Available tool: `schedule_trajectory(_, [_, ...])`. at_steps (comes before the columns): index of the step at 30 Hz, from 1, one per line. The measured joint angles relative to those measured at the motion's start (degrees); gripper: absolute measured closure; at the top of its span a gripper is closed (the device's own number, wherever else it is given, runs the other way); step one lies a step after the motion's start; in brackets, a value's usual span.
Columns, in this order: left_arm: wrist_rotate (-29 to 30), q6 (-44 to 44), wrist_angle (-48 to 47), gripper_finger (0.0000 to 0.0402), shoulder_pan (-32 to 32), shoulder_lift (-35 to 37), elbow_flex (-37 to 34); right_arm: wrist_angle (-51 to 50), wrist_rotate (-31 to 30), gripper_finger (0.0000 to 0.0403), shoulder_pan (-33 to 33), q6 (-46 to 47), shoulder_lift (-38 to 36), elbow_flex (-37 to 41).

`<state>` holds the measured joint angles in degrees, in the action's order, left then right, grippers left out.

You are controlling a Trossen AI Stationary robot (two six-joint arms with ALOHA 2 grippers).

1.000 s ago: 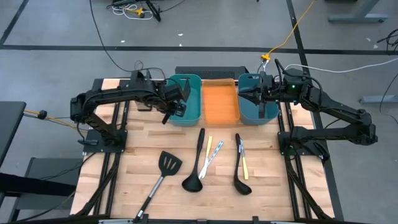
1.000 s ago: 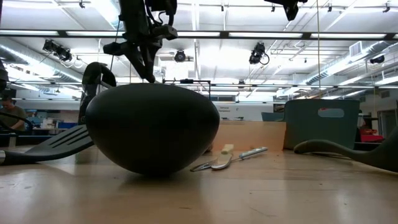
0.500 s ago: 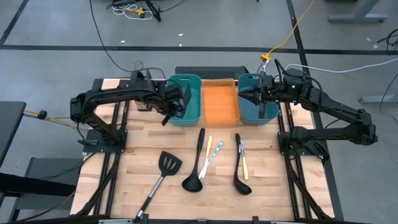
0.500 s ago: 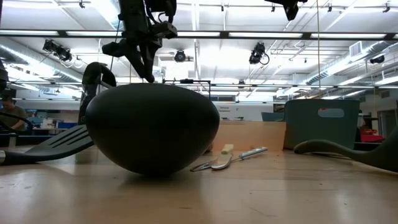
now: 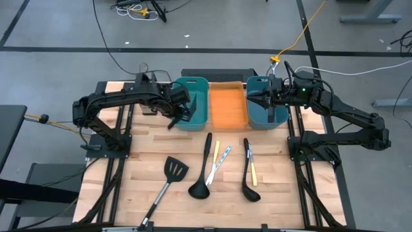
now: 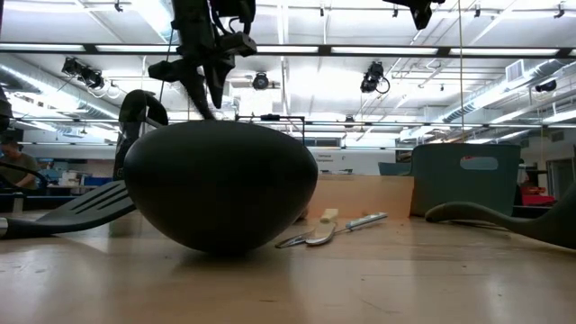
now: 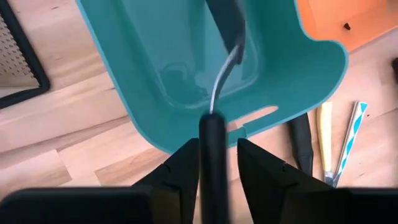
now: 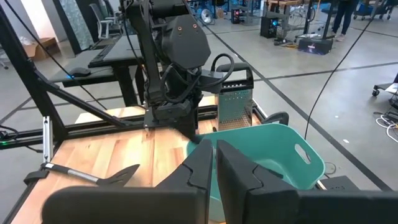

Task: Pick & Place Kitchen Items
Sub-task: Put the top black spatula into the green bin, then put the right black ladle into the blue bin

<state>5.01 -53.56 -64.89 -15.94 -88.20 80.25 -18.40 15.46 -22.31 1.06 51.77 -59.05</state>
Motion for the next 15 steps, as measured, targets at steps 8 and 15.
schedule_trajectory(8, [1.74, -0.07, 0.0, 0.0237, 0.01, 0.02, 0.04, -0.01, 0.0, 0.0376, 0.0, 0.04, 0.0, 0.0])
schedule_trajectory(15, [2.71, 0.67, 0.07, 0.0203, -0.02, 0.02, 0.16, -0.01, 0.0, 0.0376, 0.0, 0.07, 0.0, 0.0])
